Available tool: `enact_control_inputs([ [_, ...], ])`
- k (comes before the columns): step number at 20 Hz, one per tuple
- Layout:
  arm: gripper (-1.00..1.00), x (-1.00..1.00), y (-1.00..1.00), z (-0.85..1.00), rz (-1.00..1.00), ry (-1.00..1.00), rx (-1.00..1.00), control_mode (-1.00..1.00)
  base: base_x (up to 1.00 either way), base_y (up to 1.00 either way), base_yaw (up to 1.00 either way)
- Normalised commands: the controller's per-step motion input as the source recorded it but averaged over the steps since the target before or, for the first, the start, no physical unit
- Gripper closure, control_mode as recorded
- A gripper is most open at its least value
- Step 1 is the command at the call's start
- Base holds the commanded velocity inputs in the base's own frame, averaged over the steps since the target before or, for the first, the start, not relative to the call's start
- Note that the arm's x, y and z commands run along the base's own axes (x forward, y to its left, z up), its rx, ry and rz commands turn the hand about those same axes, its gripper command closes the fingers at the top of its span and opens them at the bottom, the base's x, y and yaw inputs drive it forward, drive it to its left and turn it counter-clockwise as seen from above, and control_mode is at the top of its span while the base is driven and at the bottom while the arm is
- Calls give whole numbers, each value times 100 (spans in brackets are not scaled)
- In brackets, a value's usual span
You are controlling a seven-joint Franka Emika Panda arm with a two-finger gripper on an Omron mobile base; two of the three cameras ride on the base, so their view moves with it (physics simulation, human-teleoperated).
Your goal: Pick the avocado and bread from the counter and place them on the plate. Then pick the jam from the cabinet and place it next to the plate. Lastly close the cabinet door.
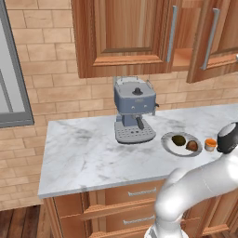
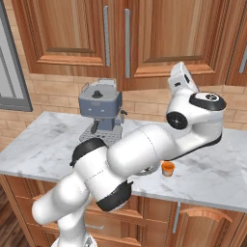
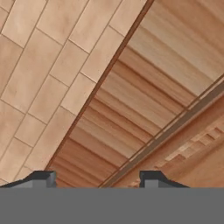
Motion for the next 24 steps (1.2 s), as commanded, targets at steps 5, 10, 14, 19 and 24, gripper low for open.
enact_control_inputs([
  [5,-100,21,18,14,-1,14,-11,-100,0,0,0],
  [10,-100,42,8,12,0,5,-7,-100,0,0,0],
  [14,-100,42,6,14,0,2,-6,-100,0,0,0],
  [19,-100,45,5,19,0,3,-5,-100,0,0,0],
  [24,-100,51,4,19,0,5,-4,-100,0,0,0],
])
